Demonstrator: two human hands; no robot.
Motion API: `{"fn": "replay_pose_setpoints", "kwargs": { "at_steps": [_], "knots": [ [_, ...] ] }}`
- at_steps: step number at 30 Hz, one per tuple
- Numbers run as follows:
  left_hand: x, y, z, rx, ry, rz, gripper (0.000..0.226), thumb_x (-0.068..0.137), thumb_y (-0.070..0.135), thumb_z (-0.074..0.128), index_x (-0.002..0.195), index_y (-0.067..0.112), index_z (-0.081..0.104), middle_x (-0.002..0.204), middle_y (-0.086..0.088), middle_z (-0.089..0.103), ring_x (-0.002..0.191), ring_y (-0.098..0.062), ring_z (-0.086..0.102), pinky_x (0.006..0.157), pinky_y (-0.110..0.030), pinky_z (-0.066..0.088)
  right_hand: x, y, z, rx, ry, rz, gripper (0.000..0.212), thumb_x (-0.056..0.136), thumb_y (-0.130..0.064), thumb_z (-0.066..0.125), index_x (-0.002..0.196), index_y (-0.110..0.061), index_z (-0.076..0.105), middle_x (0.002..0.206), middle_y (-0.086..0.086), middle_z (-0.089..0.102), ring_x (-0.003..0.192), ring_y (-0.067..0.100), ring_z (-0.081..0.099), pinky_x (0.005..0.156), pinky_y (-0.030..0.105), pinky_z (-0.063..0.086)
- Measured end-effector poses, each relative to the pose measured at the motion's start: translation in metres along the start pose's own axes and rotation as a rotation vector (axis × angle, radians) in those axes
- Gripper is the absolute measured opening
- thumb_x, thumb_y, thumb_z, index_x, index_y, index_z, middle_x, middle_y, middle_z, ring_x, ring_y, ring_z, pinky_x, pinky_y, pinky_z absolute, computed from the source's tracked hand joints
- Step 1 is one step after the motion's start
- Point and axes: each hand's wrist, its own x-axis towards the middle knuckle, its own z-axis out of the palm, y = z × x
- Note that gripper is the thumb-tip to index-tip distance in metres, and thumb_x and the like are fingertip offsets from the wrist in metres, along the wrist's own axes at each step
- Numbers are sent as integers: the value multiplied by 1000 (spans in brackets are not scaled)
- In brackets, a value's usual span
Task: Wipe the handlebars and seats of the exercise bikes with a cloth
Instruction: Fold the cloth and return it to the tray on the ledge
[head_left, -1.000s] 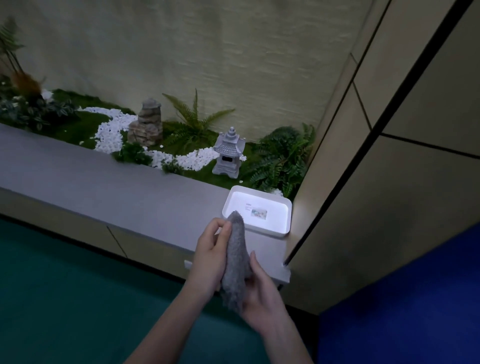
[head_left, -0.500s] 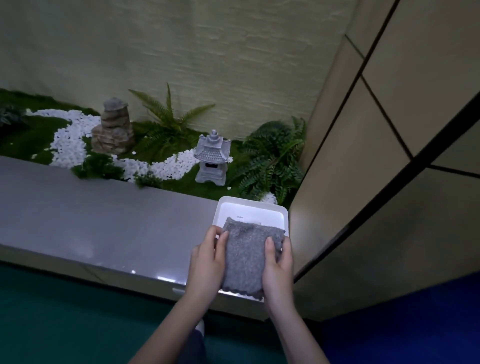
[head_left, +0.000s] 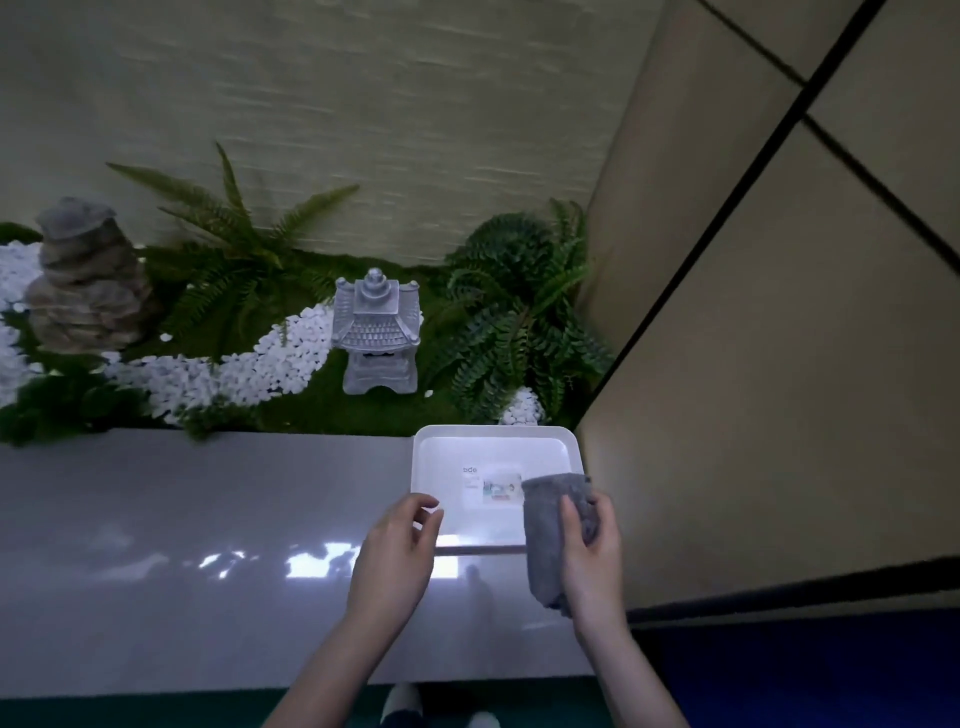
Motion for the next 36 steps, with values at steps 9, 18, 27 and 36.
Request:
{"fn": "replay_pose_setpoints", "kwargs": {
  "at_steps": [9, 18, 27, 36],
  "knots": [
    [76, -73, 63, 136, -117, -88, 33, 95, 26, 53, 128, 19, 53, 127, 3, 52, 113, -16, 51, 93, -29, 41, 116, 96, 17, -299, -55, 88, 9, 97, -18, 52, 91, -24, 52, 82, 10, 61, 80, 25, 60, 72, 38, 48],
    [129, -142, 114, 189, -62, -113, 51, 89, 15, 62, 136, 5, 44, 138, -14, 46, 129, -30, 41, 108, -43, 33, 175, 184, 98, -318, -272, 121, 0, 97, -23, 52, 97, -23, 53, 68, -7, 55, 67, 9, 57, 63, 29, 43],
    [156, -175, 153, 120, 21, -164, 55, 90, 13, 59, 141, 6, 39, 137, -11, 42, 126, -28, 45, 105, -40, 36, 221, 238, 102, -454, -282, 94, 5, 99, -22, 48, 103, -22, 50, 87, -5, 64, 82, 14, 62, 70, 33, 50],
    [157, -181, 159, 154, 79, -108, 50, 88, 6, 61, 136, 4, 47, 131, -13, 44, 119, -31, 49, 98, -39, 39, 213, 248, 90, -800, -127, -205, 46, 92, -16, 57, 137, -15, 44, 135, 7, 49, 124, 24, 44, 101, 41, 38]
  ]
}}
